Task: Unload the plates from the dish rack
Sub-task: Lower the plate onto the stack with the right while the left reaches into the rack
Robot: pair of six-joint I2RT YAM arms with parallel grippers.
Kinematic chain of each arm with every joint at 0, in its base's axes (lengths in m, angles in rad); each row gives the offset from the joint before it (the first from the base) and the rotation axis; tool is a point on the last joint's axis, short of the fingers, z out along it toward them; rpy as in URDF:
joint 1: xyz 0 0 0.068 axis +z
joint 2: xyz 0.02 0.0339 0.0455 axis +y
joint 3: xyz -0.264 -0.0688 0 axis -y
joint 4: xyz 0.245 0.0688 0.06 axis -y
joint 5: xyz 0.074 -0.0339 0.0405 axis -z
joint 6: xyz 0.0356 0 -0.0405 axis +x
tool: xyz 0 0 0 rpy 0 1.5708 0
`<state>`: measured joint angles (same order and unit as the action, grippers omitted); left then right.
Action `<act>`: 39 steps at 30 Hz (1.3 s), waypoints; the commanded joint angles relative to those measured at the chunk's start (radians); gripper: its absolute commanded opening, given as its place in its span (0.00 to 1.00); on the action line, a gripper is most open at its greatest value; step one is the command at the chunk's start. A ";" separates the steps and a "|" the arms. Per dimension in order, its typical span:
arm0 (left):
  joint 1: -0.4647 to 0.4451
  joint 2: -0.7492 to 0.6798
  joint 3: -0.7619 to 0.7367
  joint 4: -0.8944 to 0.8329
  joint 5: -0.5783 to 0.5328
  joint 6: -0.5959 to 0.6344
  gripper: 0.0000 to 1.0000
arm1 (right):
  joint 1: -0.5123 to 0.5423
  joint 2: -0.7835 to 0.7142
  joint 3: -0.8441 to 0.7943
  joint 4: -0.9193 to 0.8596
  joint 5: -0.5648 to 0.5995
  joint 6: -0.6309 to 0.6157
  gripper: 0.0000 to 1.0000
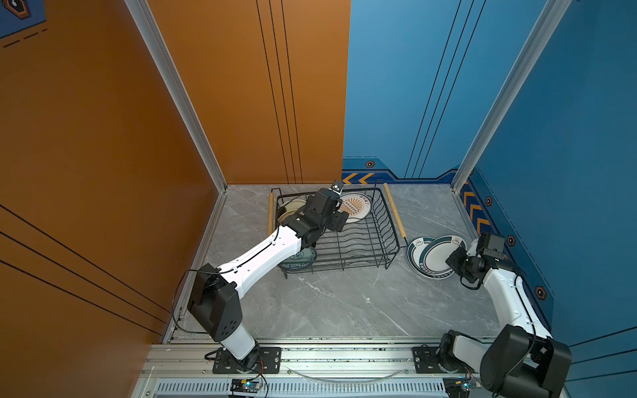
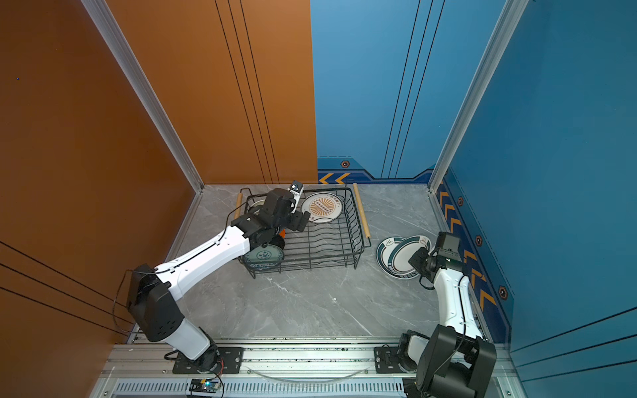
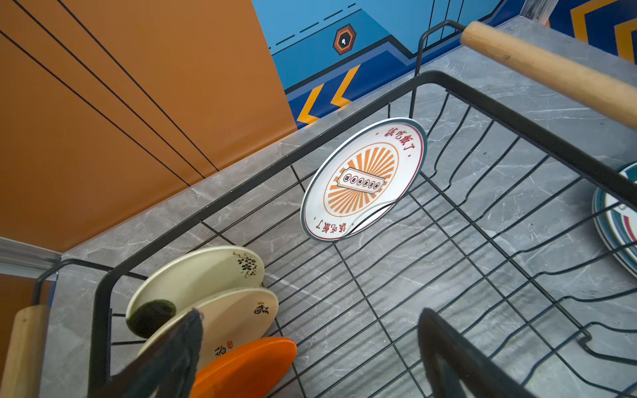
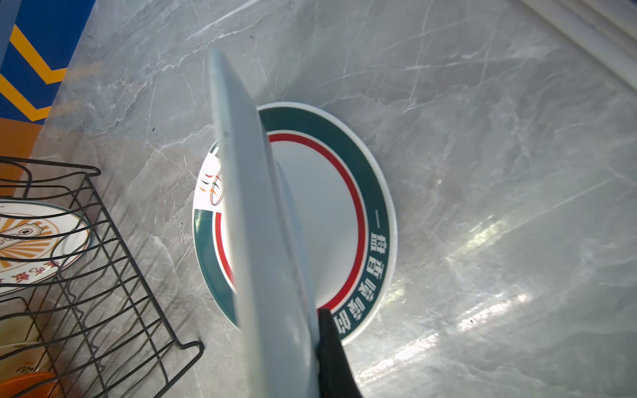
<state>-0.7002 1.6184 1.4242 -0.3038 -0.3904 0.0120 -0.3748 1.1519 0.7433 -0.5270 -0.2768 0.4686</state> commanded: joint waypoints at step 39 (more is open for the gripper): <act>0.034 -0.068 -0.062 0.107 0.010 0.072 0.98 | -0.025 0.087 -0.091 0.076 -0.023 0.028 0.65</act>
<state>-0.6678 1.5711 1.3777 -0.2131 -0.3882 0.0532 -0.4137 1.2301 0.6548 -0.4492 -0.3347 0.4992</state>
